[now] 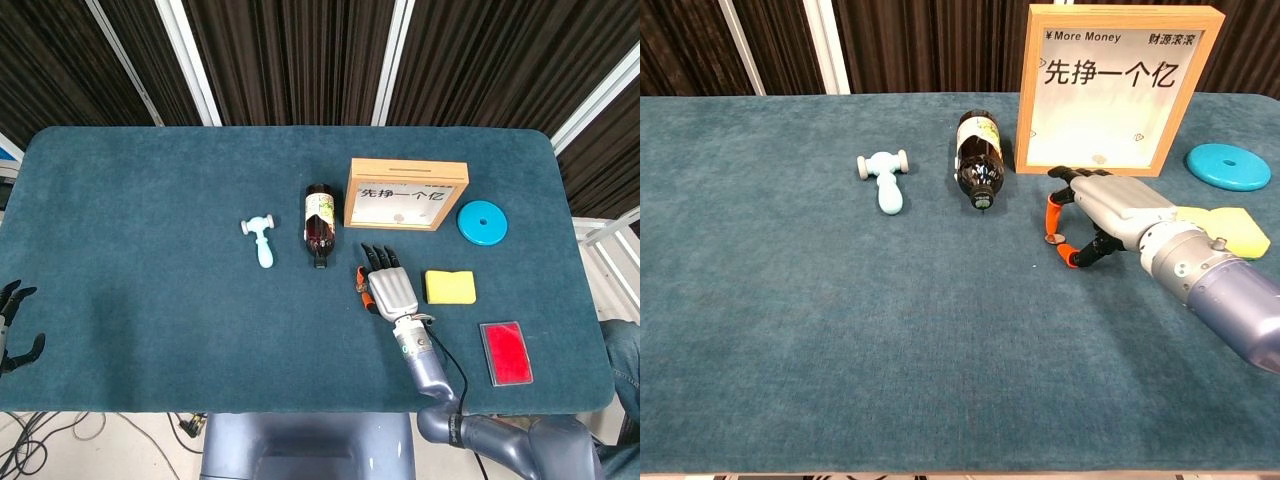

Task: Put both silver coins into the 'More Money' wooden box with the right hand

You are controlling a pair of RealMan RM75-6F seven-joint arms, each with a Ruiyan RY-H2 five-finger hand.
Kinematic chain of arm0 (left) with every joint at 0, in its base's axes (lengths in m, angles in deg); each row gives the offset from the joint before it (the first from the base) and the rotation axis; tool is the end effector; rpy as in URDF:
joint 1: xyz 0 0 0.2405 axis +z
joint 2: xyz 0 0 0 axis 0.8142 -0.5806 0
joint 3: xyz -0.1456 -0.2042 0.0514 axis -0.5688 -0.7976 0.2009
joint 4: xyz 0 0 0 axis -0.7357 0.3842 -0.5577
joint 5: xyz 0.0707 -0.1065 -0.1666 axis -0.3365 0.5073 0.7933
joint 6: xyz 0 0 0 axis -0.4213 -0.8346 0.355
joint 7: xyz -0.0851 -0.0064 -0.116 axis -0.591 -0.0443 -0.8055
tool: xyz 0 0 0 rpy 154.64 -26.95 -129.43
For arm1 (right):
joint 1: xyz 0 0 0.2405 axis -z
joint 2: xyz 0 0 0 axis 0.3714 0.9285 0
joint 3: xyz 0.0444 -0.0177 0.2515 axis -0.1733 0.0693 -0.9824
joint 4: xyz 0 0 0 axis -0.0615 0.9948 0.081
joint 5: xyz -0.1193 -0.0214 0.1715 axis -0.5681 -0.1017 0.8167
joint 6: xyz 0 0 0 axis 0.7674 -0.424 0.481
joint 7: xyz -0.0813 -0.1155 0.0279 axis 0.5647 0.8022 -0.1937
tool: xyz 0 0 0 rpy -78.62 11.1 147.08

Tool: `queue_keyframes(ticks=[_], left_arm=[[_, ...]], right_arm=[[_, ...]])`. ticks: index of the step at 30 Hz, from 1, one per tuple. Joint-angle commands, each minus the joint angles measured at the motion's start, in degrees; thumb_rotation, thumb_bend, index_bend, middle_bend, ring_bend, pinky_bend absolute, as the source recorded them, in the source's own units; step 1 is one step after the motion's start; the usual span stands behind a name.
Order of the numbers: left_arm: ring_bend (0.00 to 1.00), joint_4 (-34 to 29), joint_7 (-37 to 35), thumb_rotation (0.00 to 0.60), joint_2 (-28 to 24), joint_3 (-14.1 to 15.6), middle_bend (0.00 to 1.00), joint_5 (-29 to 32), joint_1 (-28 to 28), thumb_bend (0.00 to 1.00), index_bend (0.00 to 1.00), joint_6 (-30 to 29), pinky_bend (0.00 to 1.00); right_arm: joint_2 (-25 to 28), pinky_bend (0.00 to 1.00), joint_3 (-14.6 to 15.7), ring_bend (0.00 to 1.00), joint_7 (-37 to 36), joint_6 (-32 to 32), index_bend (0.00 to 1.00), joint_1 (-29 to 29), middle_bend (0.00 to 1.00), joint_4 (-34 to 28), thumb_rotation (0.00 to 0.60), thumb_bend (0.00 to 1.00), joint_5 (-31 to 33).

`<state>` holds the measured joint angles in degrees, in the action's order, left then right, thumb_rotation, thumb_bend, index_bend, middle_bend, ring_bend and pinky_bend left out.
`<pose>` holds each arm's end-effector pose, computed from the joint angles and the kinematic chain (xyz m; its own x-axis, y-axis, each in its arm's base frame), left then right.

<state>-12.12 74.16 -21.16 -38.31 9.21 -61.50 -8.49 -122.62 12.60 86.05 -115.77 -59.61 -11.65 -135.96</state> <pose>-0.3392 0.1857 0.1706 0.2654 0.1983 0.9435 0.9157 0.2544 -0.3110 -0.1734 -0.3413 -0.0929 0.3935 -0.1705 0.9034 -0.9025 -0.2589 0.3442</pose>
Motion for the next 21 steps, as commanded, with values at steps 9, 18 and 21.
queue_keyframes(ticks=[9,18,21], left_arm=[[0.00,-0.2,0.3,0.600,-0.1,0.0,0.00,0.3,-0.1,0.40,0.16,0.1,0.03],[0.00,-0.3,0.4,0.600,-0.1,0.0,0.00,0.5,-0.1,0.40,0.16,0.2,0.03],[0.00,-0.3,0.4,0.600,-0.2,0.0,0.00,0.5,-0.1,0.40,0.16,0.2,0.03]], right_arm=[[0.0,0.00,-0.3,0.00,-0.1,-0.3,0.51,0.0,0.01,-0.2,0.600,0.46,0.1],[-0.2,0.00,-0.7,0.00,-0.4,-0.3,0.54,-0.1,0.01,0.0,0.600,0.46,0.4],[-0.2,0.00,-0.8,0.00,-0.5,-0.3,0.54,-0.1,0.01,-0.1,0.600,0.46,0.4]])
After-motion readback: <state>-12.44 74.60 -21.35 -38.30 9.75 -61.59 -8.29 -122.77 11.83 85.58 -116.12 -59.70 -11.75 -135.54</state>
